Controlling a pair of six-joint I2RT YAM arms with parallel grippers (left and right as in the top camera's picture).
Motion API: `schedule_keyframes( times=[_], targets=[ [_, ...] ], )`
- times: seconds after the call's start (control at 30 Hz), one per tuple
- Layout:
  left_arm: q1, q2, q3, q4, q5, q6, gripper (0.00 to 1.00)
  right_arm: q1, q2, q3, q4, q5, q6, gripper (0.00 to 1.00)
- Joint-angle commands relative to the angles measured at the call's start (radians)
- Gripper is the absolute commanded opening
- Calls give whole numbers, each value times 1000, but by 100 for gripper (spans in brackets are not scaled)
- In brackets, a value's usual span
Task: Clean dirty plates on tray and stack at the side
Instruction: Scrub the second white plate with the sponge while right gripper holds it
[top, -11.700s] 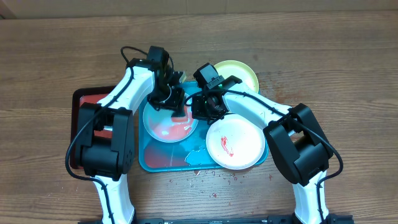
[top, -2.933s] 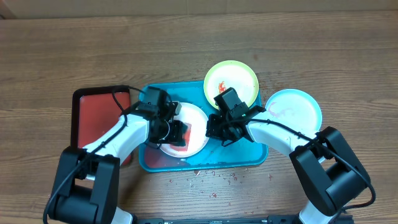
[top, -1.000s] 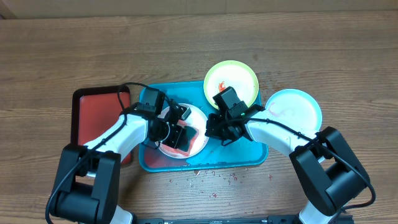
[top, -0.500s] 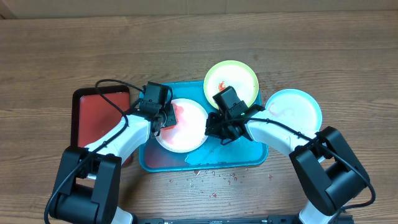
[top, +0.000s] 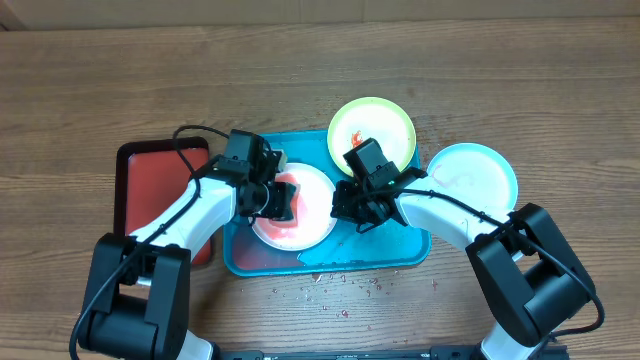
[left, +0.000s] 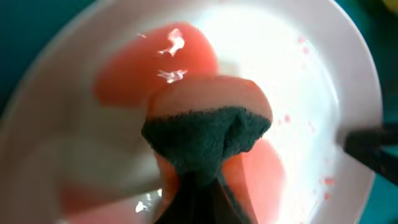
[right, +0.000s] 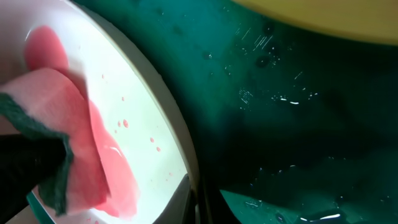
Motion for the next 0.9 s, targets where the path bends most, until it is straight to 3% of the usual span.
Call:
schedule_keyframes(
  times=[0.0, 0.2, 0.37, 0.43, 0.6, 0.77, 0.87],
  targets=[
    [-10, 22, 50, -21, 33, 64, 4, 0, 3, -3, 1, 5, -3, 4],
    [-10, 37, 55, 45, -243, 11, 5, 0, 3, -3, 0, 5, -3, 4],
    [-10, 101, 55, 77, -601, -170, 4, 0, 3, -3, 0, 5, -3, 4],
    [-10, 130, 55, 98, -636, -183, 4, 0, 3, -3, -1, 5, -3, 4],
    [-30, 177, 55, 118, -469, -151, 4, 0, 3, -3, -2, 5, -3, 4],
    [-70, 177, 55, 137, 29, 156, 4, 0, 3, -3, -1, 5, -3, 4],
    [-82, 177, 65, 68, 121, 264, 4, 0, 3, -3, -2, 5, -3, 4]
  ],
)
